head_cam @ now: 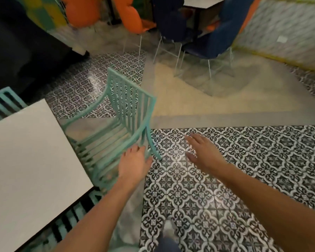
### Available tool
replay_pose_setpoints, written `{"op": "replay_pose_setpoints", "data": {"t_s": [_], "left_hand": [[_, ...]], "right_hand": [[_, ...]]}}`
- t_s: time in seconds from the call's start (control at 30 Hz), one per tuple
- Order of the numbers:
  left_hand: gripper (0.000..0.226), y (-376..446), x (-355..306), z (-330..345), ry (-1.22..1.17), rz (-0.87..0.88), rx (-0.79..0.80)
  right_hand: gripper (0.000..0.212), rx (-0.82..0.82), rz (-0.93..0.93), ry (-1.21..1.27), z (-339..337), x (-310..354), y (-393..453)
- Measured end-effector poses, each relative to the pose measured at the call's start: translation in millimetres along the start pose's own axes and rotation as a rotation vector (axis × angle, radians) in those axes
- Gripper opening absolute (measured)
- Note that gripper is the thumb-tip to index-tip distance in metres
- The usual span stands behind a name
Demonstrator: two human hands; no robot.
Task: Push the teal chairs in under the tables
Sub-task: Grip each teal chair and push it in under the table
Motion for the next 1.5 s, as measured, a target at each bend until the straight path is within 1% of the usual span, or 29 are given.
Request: {"op": "replay_pose_setpoints", "data": {"t_s": [0.1, 0.23, 0.3, 0.4, 0.53, 0.67, 0.8, 0.83, 0.9, 1.0, 1.13, 1.23, 1.33, 1.5], "left_hand": [[0.047, 67.5, -7.5, -11.6, -0.005, 0.002, -0.036], [0.046, 165.2, -13.2, -31.5, -0.03, 0.002, -0.095], [0.048, 212.0, -11.9, -42.9, -0.076, -0.022, -0.091], [0.048, 270.8, -13.3, -63.5, -0.091, -0.027, -0.072], [0.048, 345.8, -12.3, -81.6, -0.052, -0.083, -0.018], [0.049, 430.7, 0.5, -79.3, -0.007, -0.211, 0.037], [0.047, 497.5, 16.1, -77.5, -0.052, -0.43, 0.059], [0.047, 510.2, 19.5, -77.2, -0.081, -0.487, 0.073], [0.047, 521.4, 20.8, -78.1, -0.122, -0.553, 0.059], [0.048, 541.5, 34.4, -86.3, -0.186, -0.693, 0.061], [0.049, 556.4, 59.3, -76.7, -0.24, -0.878, 0.074], [0.053, 569.7, 78.9, -64.9, -0.304, -0.998, 0.037], [0.056, 583.4, 99.9, -53.7, -0.395, -1.108, 0.016], [0.057, 582.6, 101.9, -48.6, -0.56, -1.307, 0.029]], "right_hand": [[0.063, -0.02, -0.05, 0.015, -18.0, -16.2, 59.5], [0.064, 0.0, -0.105, -0.046, -42.4, -42.8, 148.2], [0.064, 0.021, -0.131, -0.075, -60.6, -57.3, 192.8], [0.064, 0.009, -0.158, -0.108, -92.2, -74.4, 256.0], [0.063, 0.01, -0.205, -0.07, -119.3, -91.0, 340.3], [0.063, 0.034, -0.333, -0.087, -126.5, -111.8, 435.8], [0.061, 0.051, -0.537, -0.139, -133.6, -124.0, 530.2], [0.061, 0.064, -0.622, -0.168, -135.8, -122.8, 553.6], [0.061, 0.095, -0.747, -0.235, -140.2, -113.3, 588.2], [0.062, 0.142, -0.909, -0.241, -150.0, -78.1, 651.3], [0.063, 0.253, -1.13, -0.275, -130.0, -17.1, 712.9], [0.064, 0.295, -1.268, -0.304, -106.2, 28.4, 750.0], [0.065, 0.299, -1.417, -0.331, -87.5, 71.8, 780.5], [0.065, 0.473, -1.58, -0.406, -71.1, 112.5, 810.1]]}}
Point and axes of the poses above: each hand's wrist, its own y-axis towards the middle knuckle, its own z-axis out of the palm, x = y × z, the point moved 4 cm from there along y, towards the middle knuckle, and after that the axes turned 5 degrees about x, right-handed, at the moved point
